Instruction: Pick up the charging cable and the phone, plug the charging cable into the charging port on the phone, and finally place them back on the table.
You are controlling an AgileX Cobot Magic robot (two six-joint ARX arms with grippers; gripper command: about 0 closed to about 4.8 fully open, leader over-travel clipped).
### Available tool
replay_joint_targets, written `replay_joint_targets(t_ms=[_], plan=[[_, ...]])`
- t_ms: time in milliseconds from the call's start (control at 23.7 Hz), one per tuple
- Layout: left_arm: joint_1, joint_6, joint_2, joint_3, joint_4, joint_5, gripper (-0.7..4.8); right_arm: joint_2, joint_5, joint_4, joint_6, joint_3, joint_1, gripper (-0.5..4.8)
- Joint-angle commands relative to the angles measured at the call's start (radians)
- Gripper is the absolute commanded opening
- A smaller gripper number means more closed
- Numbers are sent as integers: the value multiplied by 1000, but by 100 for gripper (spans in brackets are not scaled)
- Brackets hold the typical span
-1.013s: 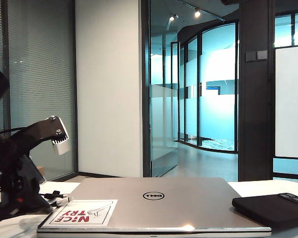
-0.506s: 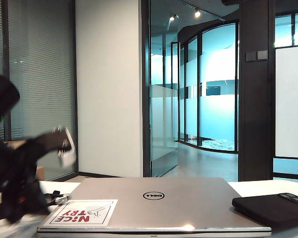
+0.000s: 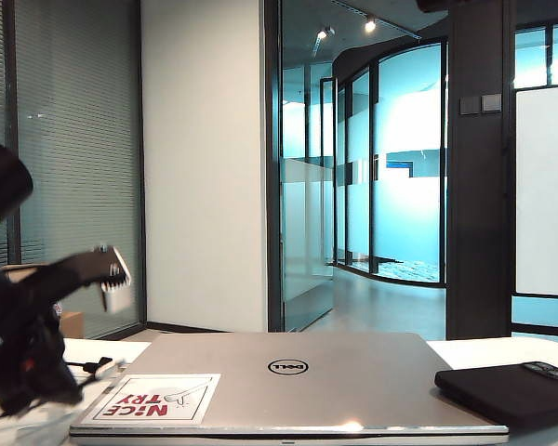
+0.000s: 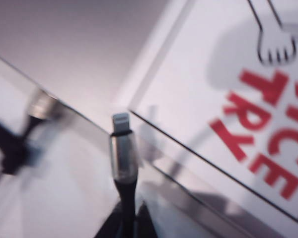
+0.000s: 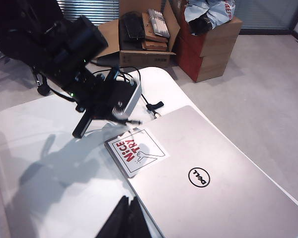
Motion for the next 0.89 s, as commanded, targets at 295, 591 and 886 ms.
replay_joint_targets(t_ms=[295,591,886], plan=[[-25,-396,-230,60,-112,3,-6,-3,69,24,14,7,0,-6],[-129,-635,-352,71,-105,3,-6,-2,182,23,170,6,-18,-6],[-275,-854,-472,71,-100,2,-6,-4,182,23,386,6,-123,-6]])
